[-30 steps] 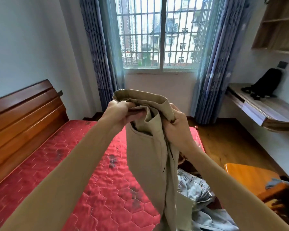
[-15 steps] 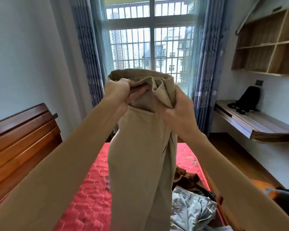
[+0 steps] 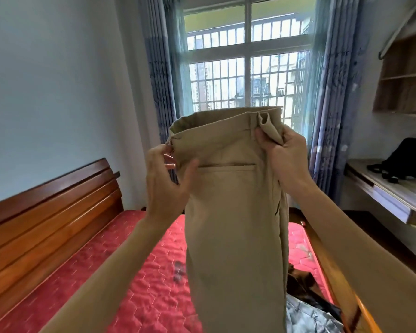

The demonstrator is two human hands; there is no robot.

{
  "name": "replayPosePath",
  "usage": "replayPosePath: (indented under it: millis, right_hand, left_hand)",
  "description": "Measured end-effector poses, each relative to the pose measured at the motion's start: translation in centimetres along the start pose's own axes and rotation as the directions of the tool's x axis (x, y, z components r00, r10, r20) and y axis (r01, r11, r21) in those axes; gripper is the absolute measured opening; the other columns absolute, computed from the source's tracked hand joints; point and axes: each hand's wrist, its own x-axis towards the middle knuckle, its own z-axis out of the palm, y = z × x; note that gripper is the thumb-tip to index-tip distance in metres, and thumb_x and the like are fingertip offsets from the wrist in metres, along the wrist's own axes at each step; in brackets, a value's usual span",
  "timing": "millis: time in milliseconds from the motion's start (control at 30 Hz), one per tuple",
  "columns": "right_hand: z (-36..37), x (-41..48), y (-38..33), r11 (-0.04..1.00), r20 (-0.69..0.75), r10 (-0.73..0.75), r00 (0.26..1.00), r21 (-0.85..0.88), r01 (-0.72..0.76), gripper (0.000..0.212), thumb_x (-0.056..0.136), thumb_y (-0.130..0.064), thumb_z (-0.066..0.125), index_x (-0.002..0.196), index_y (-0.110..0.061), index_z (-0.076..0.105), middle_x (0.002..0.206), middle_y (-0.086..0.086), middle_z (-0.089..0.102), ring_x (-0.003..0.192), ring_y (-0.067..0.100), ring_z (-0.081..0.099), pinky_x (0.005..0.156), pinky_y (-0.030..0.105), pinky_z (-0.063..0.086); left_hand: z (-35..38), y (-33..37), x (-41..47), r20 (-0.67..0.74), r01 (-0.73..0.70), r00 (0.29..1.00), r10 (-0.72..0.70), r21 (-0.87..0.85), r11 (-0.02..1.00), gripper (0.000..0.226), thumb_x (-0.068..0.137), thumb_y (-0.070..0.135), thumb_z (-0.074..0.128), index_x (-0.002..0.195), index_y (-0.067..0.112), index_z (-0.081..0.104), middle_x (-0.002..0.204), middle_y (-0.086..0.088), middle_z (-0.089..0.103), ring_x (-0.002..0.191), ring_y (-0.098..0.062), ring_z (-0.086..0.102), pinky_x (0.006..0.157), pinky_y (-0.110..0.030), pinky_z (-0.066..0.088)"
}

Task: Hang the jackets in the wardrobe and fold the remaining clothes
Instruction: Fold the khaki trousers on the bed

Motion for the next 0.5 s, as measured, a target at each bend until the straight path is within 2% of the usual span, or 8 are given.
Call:
replayPosePath:
  millis: [100,200,233,300,333,400,433,500]
  right_hand:
    - [-1.0,-0.4,-0.2,1.000,0.047,0.000,0.999,-0.017,0.001,0.007,0.092,-0.021,0.070,0.092,-0.015,0.072,0.087,0.005,0.070,0.082,0.009,0.064,0.081,0.034,0.058]
    - [-2.6,-0.7,-0.6,1.000,0.106,0.017,0.994,-0.009,-0.016,0.005,0.092,-0.021,0.071,0.094,-0.016,0.072,0.088,0.002,0.070,0.085,0.009,0.064,0.085,0.037,0.057]
    - [-3.1,-0.7,-0.7,1.000,0.129,0.024,0.991,-0.002,-0.024,0.004,0.092,-0.020,0.071,0.093,-0.016,0.072,0.087,0.000,0.070,0.085,0.008,0.064,0.086,0.037,0.057]
    - [-4.2,-0.8,-0.8,0.998,0.179,0.052,0.982,0.008,-0.055,0.003,0.092,-0.019,0.070,0.094,-0.018,0.072,0.089,-0.002,0.071,0.086,0.009,0.065,0.089,0.039,0.056]
    - [-4.7,-0.8,-0.8,0.998,0.199,0.065,0.978,0.009,-0.068,0.004,0.092,-0.020,0.070,0.095,-0.018,0.072,0.091,-0.001,0.072,0.088,0.011,0.066,0.091,0.042,0.055]
    - [-5.9,-0.8,-0.6,0.997,0.221,0.073,0.973,0.010,-0.078,0.005,0.093,-0.021,0.069,0.097,-0.021,0.072,0.095,0.001,0.072,0.092,0.014,0.067,0.095,0.047,0.053]
    - [-6.4,-0.7,-0.4,0.996,0.220,0.079,0.972,0.013,-0.084,0.005,0.093,-0.021,0.069,0.096,-0.024,0.072,0.097,0.001,0.072,0.094,0.014,0.066,0.098,0.049,0.052]
    - [-7.3,-0.6,0.2,0.993,0.208,0.106,0.972,0.030,-0.115,0.008,0.093,-0.022,0.069,0.097,-0.029,0.072,0.099,-0.001,0.072,0.097,0.014,0.066,0.100,0.049,0.051]
  left_hand:
    - [0.6,1.2,-0.3,0.022,0.098,0.995,-0.097,-0.033,0.995,0.065,0.081,0.048,0.079,0.125,0.031,0.034,0.128,0.002,0.051,0.111,-0.005,0.057,0.087,-0.014,0.049]
    - [1.0,2.7,0.2,0.073,0.192,0.980,-0.184,-0.119,0.974,0.076,0.077,0.046,0.082,0.129,0.027,0.029,0.126,0.002,0.053,0.110,-0.007,0.061,0.090,-0.028,0.056]
    - [1.3,3.2,0.4,0.113,0.245,0.967,-0.227,-0.181,0.952,0.080,0.079,0.041,0.082,0.134,0.027,0.026,0.122,0.003,0.056,0.107,-0.007,0.064,0.087,-0.027,0.058]
    - [1.6,4.2,1.0,0.183,0.370,0.926,-0.330,-0.266,0.890,0.091,0.082,0.028,0.080,0.148,0.024,0.018,0.110,0.009,0.061,0.098,-0.002,0.068,0.077,-0.015,0.055]
    - [1.7,4.7,1.3,0.202,0.416,0.906,-0.371,-0.270,0.869,0.089,0.082,0.023,0.080,0.151,0.017,0.023,0.104,0.012,0.063,0.095,-0.001,0.069,0.073,-0.011,0.054]
    - [1.7,5.3,1.9,0.285,0.505,0.858,-0.427,-0.316,0.803,0.065,0.080,0.017,0.080,0.136,0.001,0.052,0.093,0.008,0.073,0.091,-0.009,0.073,0.068,-0.012,0.054]
    - [1.5,5.7,2.1,0.358,0.566,0.817,-0.451,-0.357,0.743,0.054,0.077,0.017,0.080,0.125,-0.001,0.063,0.092,0.003,0.077,0.091,-0.014,0.074,0.068,-0.015,0.056]
    - [1.3,5.9,2.1,0.489,0.659,0.741,-0.460,-0.401,0.636,0.047,0.071,0.020,0.079,0.113,0.001,0.069,0.099,-0.004,0.078,0.096,-0.021,0.074,0.071,-0.023,0.059]
